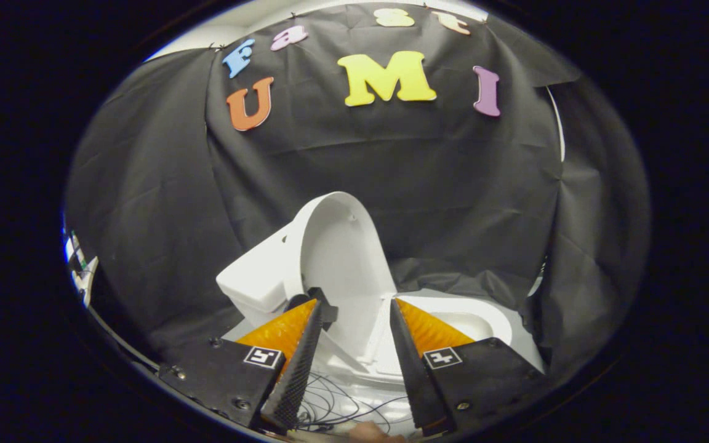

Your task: Open the toilet lid.

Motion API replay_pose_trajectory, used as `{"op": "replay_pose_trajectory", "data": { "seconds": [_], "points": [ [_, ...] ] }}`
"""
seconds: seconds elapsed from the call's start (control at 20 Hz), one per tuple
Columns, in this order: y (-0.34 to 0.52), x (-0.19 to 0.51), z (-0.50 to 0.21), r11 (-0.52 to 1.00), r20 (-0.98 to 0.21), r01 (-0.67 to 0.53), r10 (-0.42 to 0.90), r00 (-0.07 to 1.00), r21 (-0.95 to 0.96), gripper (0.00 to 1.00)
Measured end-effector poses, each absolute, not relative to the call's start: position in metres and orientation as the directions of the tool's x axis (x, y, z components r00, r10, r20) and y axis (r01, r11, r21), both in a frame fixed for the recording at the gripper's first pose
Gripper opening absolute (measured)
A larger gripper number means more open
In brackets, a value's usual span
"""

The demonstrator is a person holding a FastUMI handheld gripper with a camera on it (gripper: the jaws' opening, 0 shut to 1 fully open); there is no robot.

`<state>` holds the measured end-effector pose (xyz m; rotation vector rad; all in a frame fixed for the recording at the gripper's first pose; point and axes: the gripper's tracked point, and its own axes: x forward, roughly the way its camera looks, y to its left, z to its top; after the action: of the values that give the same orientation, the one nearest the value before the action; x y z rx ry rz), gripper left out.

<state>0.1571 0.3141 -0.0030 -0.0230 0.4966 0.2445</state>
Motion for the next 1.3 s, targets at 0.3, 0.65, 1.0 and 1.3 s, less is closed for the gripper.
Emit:
{"op": "replay_pose_trajectory", "data": {
  "seconds": [0.3,0.65,1.0,1.3],
  "points": [
    [0.262,0.136,0.018,0.976,-0.358,-0.218,0.207,0.911,0.011,0.77],
    [0.205,0.098,0.041,0.975,-0.248,-0.191,0.159,0.956,-0.111,0.82],
    [0.149,0.058,0.063,0.984,-0.14,-0.14,0.124,0.982,-0.114,0.82],
    [0.115,0.037,0.074,0.987,-0.013,-0.156,0.156,0.988,-0.027,0.82]
  ]
}}
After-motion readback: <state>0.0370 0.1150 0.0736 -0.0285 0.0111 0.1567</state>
